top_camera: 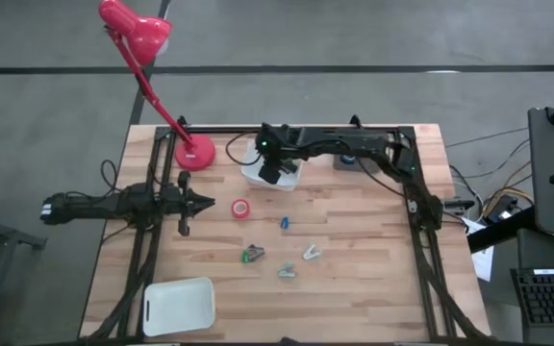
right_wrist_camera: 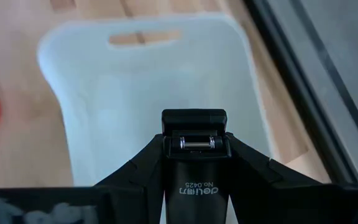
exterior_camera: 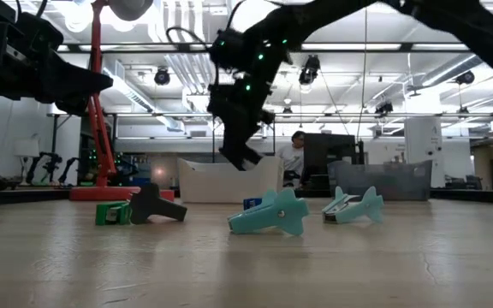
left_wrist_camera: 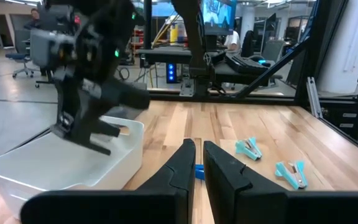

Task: Pick and place Stapler, Stapler remover, tape
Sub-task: Put the black stapler into the top white bin

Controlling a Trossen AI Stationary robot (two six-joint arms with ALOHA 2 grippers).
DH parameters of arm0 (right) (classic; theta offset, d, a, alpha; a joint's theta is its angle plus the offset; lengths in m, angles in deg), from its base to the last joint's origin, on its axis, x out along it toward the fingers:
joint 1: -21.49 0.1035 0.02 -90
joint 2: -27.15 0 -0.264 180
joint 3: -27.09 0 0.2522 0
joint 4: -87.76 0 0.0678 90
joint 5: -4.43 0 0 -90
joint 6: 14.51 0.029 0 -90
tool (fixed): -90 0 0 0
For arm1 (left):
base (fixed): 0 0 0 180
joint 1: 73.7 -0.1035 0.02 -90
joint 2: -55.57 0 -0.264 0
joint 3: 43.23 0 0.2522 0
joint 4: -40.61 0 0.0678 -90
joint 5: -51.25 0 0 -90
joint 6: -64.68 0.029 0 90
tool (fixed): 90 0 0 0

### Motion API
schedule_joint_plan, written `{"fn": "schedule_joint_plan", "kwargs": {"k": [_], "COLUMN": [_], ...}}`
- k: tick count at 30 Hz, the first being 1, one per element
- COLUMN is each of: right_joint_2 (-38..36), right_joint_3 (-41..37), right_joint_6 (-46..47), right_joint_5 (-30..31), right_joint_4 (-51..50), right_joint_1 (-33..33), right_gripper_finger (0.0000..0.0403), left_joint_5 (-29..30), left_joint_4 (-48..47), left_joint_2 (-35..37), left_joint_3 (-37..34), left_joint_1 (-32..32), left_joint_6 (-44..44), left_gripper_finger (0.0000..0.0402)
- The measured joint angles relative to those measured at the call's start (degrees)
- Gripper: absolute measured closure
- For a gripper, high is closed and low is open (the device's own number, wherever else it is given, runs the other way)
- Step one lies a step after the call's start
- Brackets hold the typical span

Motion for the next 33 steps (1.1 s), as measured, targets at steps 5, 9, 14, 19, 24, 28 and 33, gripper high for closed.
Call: {"fn": "schedule_joint_plan", "kwargs": {"k": [5,9,14,19,24,28,33], "right_joint_2": [4.66,7.42,9.60,10.56,10.56,10.56,10.56], "right_joint_3": [5.80,8.69,10.60,10.49,9.91,9.91,9.87], "right_joint_6": [-0.15,-0.30,-0.51,-1.09,-1.79,-2.48,-2.51], "right_joint_5": [0.02,0.04,0.02,0.00,-0.12,-0.17,-0.20], "right_joint_4": [-5.81,-9.34,-11.59,-11.91,-11.88,-11.62,-11.55], "right_joint_1": [-0.22,-0.34,-0.60,-0.67,-0.76,-0.76,-0.76], "right_gripper_finger": [0.0268,0.0262,0.0259,0.0258,0.0257,0.0257,0.0257], "left_joint_5": [0.00,0.00,0.00,0.00,0.00,0.00,0.00], "left_joint_4": [-0.01,-0.01,-0.01,-0.01,-0.01,0.01,0.01], "left_joint_2": [-0.14,-0.18,-0.18,-0.18,-0.18,-0.18,-0.18], "left_joint_3": [0.00,0.00,0.00,0.00,0.00,0.00,0.00], "left_joint_1": [-0.01,0.01,0.01,-0.01,0.01,-0.01,0.01], "left_joint_6": [0.00,0.02,0.00,0.00,0.00,0.00,0.00], "left_gripper_finger": [0.0364,0.0364,0.0364,0.0364,0.0364,0.0364,0.0364]}}
